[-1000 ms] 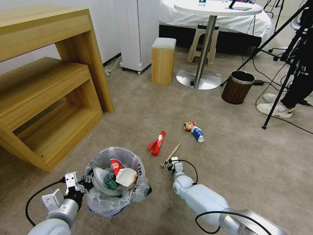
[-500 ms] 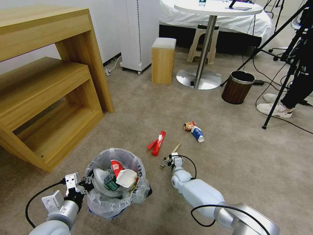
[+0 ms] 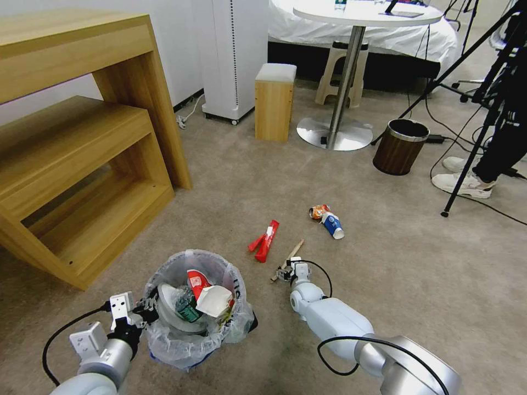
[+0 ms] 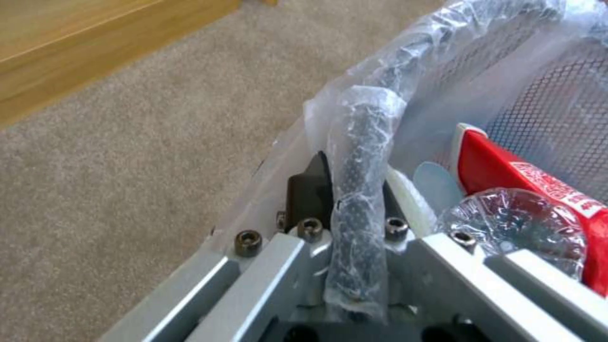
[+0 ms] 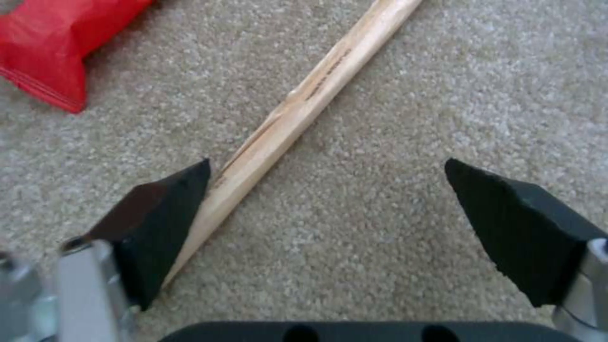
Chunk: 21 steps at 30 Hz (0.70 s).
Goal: Pick up the trash bin and place the garbage on the floor into it.
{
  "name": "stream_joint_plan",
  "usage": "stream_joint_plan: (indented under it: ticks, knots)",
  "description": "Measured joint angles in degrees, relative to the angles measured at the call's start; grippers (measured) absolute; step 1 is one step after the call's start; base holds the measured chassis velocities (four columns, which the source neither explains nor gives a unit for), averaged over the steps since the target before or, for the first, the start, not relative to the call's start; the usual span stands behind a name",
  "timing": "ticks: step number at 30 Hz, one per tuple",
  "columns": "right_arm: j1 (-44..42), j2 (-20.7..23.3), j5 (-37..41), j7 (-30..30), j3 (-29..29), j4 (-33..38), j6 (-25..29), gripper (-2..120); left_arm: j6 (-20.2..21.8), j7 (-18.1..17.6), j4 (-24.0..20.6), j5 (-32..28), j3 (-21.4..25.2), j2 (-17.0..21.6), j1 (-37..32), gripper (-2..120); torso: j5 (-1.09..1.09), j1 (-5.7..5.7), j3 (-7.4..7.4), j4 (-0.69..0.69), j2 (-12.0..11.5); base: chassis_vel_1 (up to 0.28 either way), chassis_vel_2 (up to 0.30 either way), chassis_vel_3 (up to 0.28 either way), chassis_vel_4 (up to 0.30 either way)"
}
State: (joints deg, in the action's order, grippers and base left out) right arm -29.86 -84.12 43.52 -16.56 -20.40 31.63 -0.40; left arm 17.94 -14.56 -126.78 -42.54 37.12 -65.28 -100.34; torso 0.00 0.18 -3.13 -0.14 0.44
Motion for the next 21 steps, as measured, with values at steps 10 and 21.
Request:
stream_joint_plan:
  ticks: [10, 21]
  knots:
    - [-0.19, 0.15, -1.05, 0.47, 0.08, -0.17, -0.03, 59, -0.36, 0.16, 0.26, 0.04, -0.15, -0.08, 0.25, 1, 0.01, 0.0, 0.0, 0.0, 0.0, 0.0, 0.0, 0.0, 0.0]
    - [-1.06, 0.72, -3.03, 0.42, -0.37, 0.59, 1.0, 15, -0.7, 0.22, -0.24, 0.03, -0.19, -0.2, 0.26, 1, 0.0, 0.0, 0.0, -0.01, 0.0, 0.0, 0.0, 0.0, 0.0]
